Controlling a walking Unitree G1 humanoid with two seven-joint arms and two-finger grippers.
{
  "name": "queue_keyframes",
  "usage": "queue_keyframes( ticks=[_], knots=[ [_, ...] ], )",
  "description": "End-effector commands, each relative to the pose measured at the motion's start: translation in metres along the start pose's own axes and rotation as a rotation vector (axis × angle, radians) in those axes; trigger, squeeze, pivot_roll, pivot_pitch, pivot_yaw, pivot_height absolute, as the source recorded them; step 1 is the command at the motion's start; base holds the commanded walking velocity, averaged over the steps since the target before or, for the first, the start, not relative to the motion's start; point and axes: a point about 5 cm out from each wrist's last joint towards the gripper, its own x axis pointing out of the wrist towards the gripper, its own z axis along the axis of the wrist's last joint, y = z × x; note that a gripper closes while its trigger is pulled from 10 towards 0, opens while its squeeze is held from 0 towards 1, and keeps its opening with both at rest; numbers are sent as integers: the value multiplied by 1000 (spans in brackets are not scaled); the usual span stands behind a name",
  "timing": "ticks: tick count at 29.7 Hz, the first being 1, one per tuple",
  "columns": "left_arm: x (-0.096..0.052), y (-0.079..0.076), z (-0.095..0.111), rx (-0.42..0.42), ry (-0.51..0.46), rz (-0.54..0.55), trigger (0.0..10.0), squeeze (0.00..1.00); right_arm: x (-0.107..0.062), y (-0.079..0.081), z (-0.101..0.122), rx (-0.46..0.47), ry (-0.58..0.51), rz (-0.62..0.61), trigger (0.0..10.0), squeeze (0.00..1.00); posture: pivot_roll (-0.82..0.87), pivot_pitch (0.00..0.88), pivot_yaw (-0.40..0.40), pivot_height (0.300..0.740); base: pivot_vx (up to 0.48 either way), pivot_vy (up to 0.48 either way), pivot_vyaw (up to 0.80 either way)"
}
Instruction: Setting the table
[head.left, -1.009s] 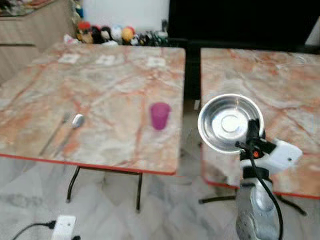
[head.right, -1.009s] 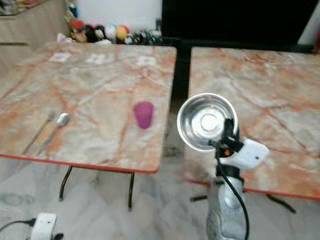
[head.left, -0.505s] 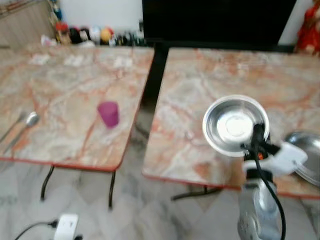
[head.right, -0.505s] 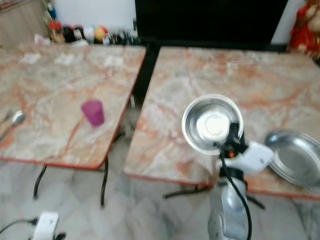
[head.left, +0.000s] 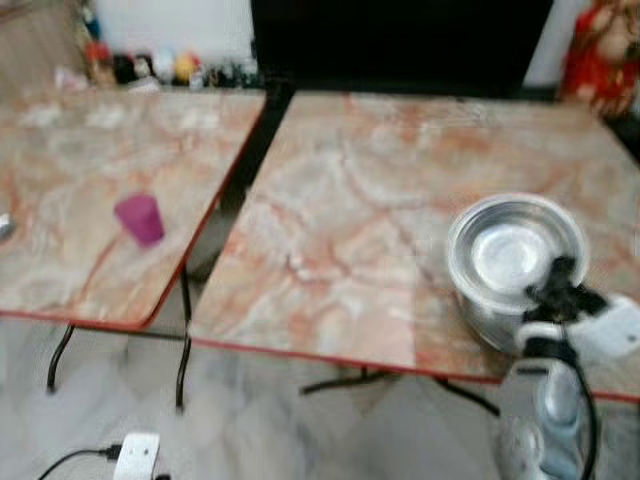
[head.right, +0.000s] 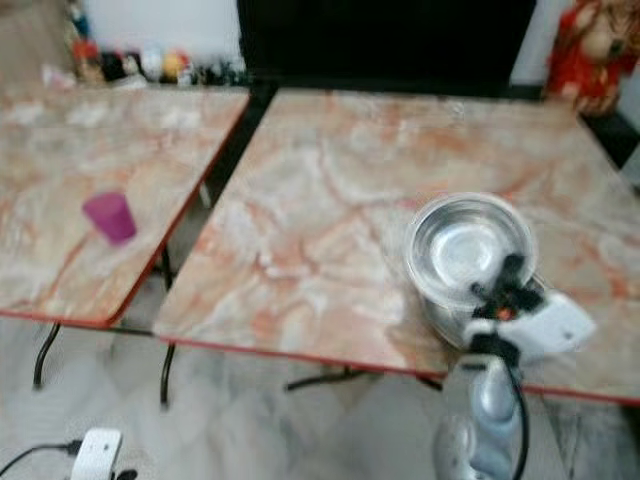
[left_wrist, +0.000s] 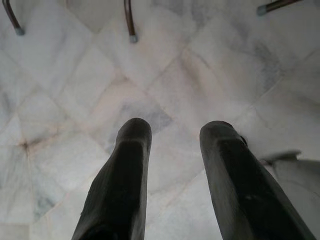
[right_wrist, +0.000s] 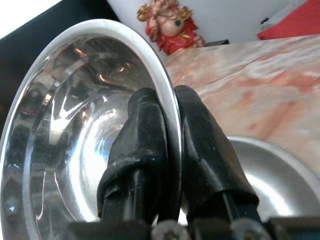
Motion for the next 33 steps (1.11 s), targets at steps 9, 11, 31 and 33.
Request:
queue_keyframes(
  ticks=[9, 11, 31, 33],
  knots=[
    [-2, 5, -7, 0, 27, 15, 10000, 0, 14, -4, 4, 87, -12, -137, 10000, 0, 54, 42, 9, 740, 0, 0, 0],
    [-2, 5, -7, -1, 26, 15, 10000, 0, 17, -8, 2, 97, 1, -183, 10000, 0, 54, 42, 11, 740, 0, 0, 0],
    [-2, 6, -6, 29, 22, 8, 10000, 0, 8, -7, -20, 63, 97, -303, 10000, 0, 59, 40, 11, 740, 0, 0, 0],
    [-2, 6, -6, 29, 21, 9, 10000, 0, 7, -7, -21, 54, 99, -309, 10000, 0, 54, 40, 11, 740, 0, 0, 0]
  ],
)
